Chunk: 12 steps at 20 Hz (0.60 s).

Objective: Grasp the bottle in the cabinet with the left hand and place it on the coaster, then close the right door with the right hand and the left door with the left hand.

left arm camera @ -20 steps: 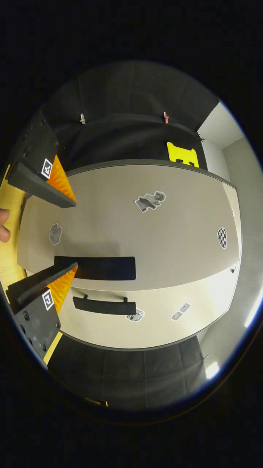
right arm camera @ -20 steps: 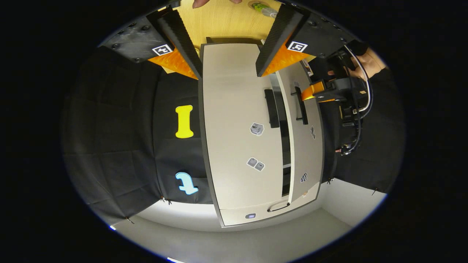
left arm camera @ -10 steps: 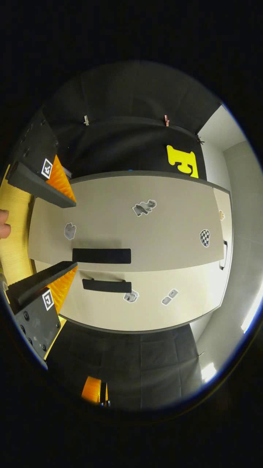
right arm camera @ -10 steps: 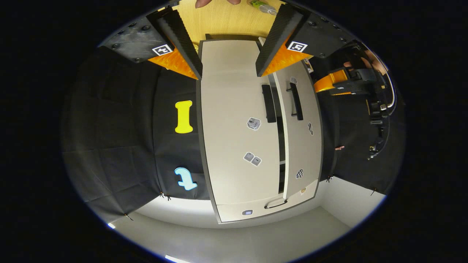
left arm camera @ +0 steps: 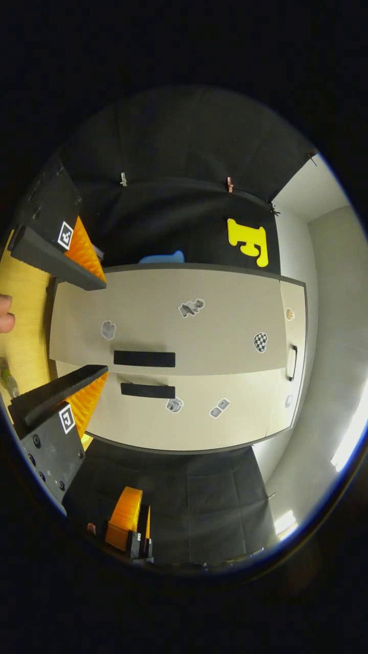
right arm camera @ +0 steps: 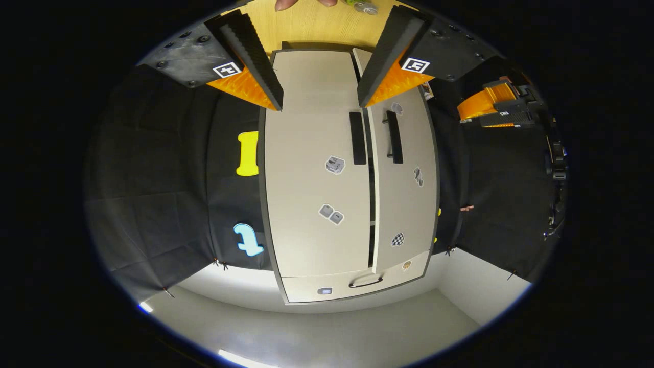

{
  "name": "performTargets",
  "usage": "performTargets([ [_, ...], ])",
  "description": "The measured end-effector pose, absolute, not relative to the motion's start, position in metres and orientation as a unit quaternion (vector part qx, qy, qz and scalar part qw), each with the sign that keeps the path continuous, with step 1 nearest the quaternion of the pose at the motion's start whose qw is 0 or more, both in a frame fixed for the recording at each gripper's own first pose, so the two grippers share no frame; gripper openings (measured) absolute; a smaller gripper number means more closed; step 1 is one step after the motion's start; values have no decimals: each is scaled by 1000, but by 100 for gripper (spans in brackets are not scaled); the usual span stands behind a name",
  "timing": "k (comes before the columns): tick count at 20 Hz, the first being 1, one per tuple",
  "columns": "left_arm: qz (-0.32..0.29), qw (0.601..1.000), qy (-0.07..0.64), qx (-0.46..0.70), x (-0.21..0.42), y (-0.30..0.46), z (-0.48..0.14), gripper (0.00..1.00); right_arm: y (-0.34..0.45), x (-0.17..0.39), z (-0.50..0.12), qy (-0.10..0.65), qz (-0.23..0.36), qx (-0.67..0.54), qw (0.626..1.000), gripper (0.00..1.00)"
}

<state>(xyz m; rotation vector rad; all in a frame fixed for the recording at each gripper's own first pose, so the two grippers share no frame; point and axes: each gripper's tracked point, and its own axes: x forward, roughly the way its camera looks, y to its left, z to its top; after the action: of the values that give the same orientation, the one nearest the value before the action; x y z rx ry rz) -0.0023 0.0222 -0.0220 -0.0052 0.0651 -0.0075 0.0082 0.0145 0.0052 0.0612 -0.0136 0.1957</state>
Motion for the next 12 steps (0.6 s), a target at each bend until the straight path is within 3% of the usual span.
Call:
performTargets([
  [12, -1, 999, 36, 7, -14, 40, -31, 95, 46, 9, 9, -20, 110, 21, 993, 97],
])
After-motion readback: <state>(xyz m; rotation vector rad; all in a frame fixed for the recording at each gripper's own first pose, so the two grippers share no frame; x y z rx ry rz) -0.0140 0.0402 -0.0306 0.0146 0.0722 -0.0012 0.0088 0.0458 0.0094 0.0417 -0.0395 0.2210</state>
